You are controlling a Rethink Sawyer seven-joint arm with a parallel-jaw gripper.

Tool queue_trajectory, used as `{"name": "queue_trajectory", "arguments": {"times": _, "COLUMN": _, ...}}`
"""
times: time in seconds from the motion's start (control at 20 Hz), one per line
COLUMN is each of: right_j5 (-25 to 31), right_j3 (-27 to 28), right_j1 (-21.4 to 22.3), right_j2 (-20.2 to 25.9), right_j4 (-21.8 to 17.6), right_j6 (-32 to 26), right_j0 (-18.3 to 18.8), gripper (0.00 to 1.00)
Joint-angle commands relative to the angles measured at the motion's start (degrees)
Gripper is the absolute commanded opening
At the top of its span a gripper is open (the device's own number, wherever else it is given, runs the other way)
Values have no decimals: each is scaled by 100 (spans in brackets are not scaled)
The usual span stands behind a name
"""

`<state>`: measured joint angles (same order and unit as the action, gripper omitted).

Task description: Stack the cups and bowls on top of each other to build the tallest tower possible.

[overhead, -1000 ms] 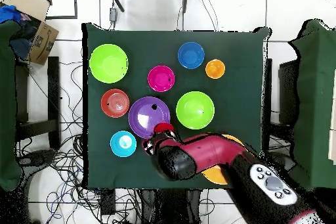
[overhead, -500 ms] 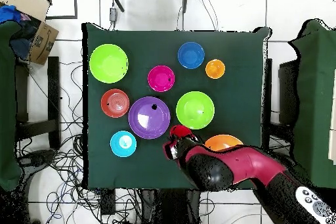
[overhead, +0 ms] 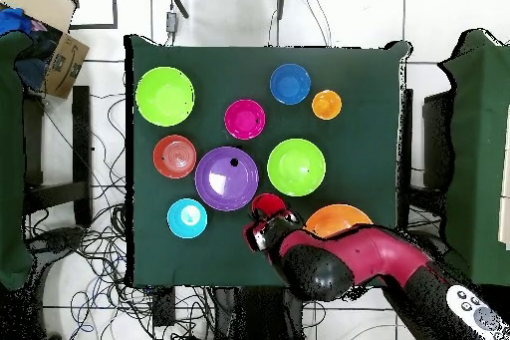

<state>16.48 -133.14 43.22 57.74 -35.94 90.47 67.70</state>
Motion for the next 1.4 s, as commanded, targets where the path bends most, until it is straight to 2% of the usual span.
{"name": "queue_trajectory", "arguments": {"times": 0.05, "right_j5": -868, "right_j3": -440, "right_j1": -87, "right_j2": -102, "right_j4": -1202, "right_j6": 12, "right_j0": -463, "gripper": 0}}
{"name": "queue_trajectory", "arguments": {"times": 0.25, "right_j5": -1336, "right_j3": -407, "right_j1": 271, "right_j2": -527, "right_j4": -1657, "right_j6": 323, "right_j0": -783, "gripper": 0}}
{"name": "queue_trajectory", "arguments": {"times": 0.35, "right_j5": -1541, "right_j3": -299, "right_j1": 390, "right_j2": -950, "right_j4": -1917, "right_j6": 451, "right_j0": -1014, "gripper": 0}}
{"name": "queue_trajectory", "arguments": {"times": 0.45, "right_j5": -1724, "right_j3": -151, "right_j1": 404, "right_j2": -1376, "right_j4": -2150, "right_j6": 515, "right_j0": -1221, "gripper": 0}}
{"name": "queue_trajectory", "arguments": {"times": 0.65, "right_j5": -2141, "right_j3": -21, "right_j1": 240, "right_j2": -1856, "right_j4": -2388, "right_j6": 461, "right_j0": -1381, "gripper": 0}}
{"name": "queue_trajectory", "arguments": {"times": 0.9, "right_j5": -2258, "right_j3": 93, "right_j1": 148, "right_j2": -2132, "right_j4": -2543, "right_j6": 398, "right_j0": -1512, "gripper": 0}}
{"name": "queue_trajectory", "arguments": {"times": 1.4, "right_j5": -2767, "right_j3": 419, "right_j1": -375, "right_j2": -2611, "right_j4": -2990, "right_j6": 311, "right_j0": -1580, "gripper": 0}}
